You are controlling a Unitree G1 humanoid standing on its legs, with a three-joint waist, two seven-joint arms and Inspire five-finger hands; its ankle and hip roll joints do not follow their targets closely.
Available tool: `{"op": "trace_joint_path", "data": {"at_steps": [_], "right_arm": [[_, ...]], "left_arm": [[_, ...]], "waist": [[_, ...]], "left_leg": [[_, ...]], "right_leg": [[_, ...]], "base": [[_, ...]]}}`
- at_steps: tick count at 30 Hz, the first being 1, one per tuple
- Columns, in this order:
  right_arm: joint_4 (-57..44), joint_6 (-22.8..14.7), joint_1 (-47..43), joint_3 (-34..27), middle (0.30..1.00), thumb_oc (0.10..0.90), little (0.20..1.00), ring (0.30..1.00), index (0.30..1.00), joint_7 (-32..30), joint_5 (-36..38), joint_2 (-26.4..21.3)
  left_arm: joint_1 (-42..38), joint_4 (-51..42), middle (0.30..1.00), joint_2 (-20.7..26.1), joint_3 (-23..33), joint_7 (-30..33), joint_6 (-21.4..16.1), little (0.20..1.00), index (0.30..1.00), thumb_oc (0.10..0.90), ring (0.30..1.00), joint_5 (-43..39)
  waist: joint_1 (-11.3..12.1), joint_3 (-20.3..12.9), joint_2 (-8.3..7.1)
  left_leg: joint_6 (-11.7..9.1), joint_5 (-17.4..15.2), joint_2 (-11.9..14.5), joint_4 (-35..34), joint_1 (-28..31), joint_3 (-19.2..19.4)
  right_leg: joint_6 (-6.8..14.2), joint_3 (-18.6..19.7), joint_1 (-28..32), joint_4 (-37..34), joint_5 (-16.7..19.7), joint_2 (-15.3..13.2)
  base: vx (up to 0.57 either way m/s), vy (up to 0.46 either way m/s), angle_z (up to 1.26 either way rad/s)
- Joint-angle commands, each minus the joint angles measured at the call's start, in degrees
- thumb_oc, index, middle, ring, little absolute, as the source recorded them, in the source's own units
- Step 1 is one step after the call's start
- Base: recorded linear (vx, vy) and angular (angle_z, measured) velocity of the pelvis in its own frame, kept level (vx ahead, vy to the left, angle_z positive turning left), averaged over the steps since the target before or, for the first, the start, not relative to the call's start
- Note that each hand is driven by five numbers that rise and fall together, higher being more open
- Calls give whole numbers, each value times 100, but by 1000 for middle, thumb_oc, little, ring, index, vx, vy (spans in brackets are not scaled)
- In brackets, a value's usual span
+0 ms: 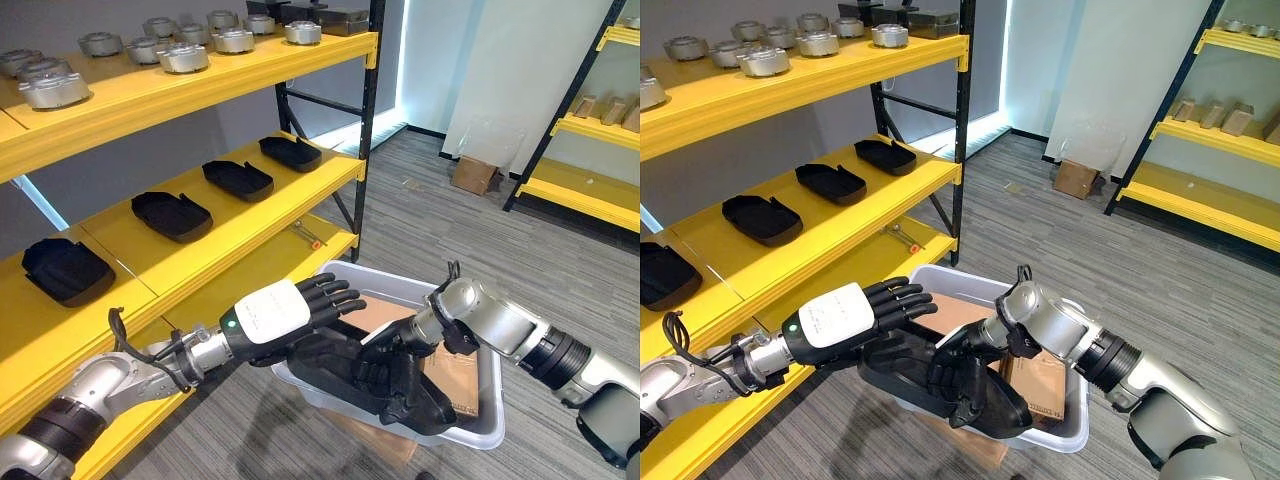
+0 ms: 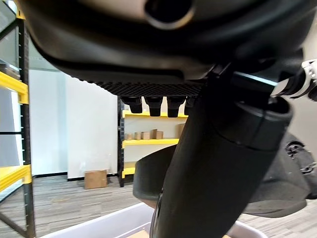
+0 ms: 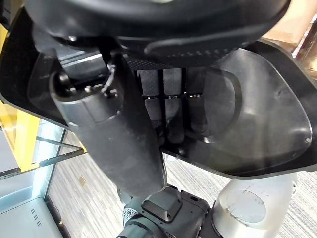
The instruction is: Move parts from the plastic box to the shelf.
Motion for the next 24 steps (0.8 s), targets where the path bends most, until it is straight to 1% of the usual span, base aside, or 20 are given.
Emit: {"op": "trace_joint_path", "data": {"at_steps": [1,2,6,9,11,12,13,14,16,17,20,21,24], "right_arm": [[-225,-447,-614,-2,300,400,300,300,300,10,184,421],[-232,-416,-617,47,300,400,300,300,300,22,113,525],[-195,-364,-605,124,300,400,300,300,300,29,13,613],[-87,-396,-617,150,300,400,300,300,300,46,-10,735],[-83,-342,-660,183,300,400,300,300,300,-28,62,774],[-81,-335,-668,186,300,400,300,300,300,-42,73,779],[-43,-332,-717,225,300,400,300,300,300,-61,123,819],[-47,-329,-764,274,300,400,300,300,300,-22,162,821],[-47,-329,-764,270,300,400,300,300,300,-21,162,819],[1,-286,-800,307,300,400,300,300,300,14,125,912],[39,-315,-826,371,300,400,300,300,300,-11,156,945],[41,-313,-833,384,300,400,300,300,300,-20,158,963],[90,-357,-848,399,300,400,300,300,300,3,188,997]], "left_arm": [[-1223,-619,1000,-128,-188,763,-359,1000,1000,900,1000,-727],[-1340,-610,1000,-171,-268,900,-475,1000,1000,900,1000,-648],[-1448,-641,1000,-299,-320,1002,-498,1000,1000,900,1000,-776],[-1613,-626,1000,-415,-426,1059,-524,1000,1000,900,1000,-629],[-1680,-643,1000,-437,-483,1253,-628,1000,1000,900,1000,-311],[-1684,-642,1000,-438,-490,1362,-622,1000,1000,900,1000,-185],[-1722,-639,1000,-428,-532,1788,-478,1000,1000,900,1000,223],[-1860,-590,1000,-419,-612,1962,-344,1000,1000,900,1000,288],[-1870,-584,1000,-421,-621,1967,-343,1000,1000,900,1000,291],[-2051,-517,1000,-496,-735,1959,-279,1000,1000,900,1000,214],[-2127,-505,1000,-564,-827,1904,-254,1000,1000,900,1000,138],[-2135,-481,1000,-592,-863,1671,-155,1000,1000,900,1000,-65],[-2139,-503,1000,-651,-884,1501,-137,1000,1000,900,1000,-234]], "waist": [[11,-196,-212],[3,-203,-207],[10,-214,-209],[6,-225,-222],[8,-228,-235],[8,-226,-237],[4,-227,-239],[-18,-240,-238],[-12,-241,-240],[-30,-261,-245],[-23,-272,-257],[-22,-274,-262],[-21,-277,-269]], "left_leg": [[213,-459,191,455,-75,-160],[214,-460,186,450,-76,-158],[209,-454,184,438,-63,-157],[211,-457,183,442,-64,-164],[210,-460,186,448,-68,-166],[209,-460,187,448,-69,-166],[201,-459,192,448,-64,-163],[199,-465,200,451,-51,-144],[199,-465,199,451,-53,-142],[204,-462,200,440,-33,-129],[197,-463,213,456,-37,-123],[193,-466,215,461,-32,-117],[194,-475,214,469,-32,-111]], "right_leg": [[478,154,28,254,-276,-608],[473,158,21,254,-276,-599],[463,153,33,255,-282,-590],[461,160,28,260,-280,-590],[460,165,19,275,-282,-592],[460,166,17,277,-282,-592],[464,166,19,278,-282,-595],[458,174,21,288,-294,-593],[458,177,16,291,-295,-593],[455,185,34,284,-298,-587],[450,185,40,293,-305,-591],[448,176,47,293,-307,-590],[445,173,48,290,-309,-586]], "base": [[0,0,0],[0,0,0],[0,0,0],[0,0,0],[0,0,0],[0,0,0],[0,0,0],[0,0,0],[0,0,0],[0,0,0],[13,1,-1],[0,0,0],[0,0,0]]}}
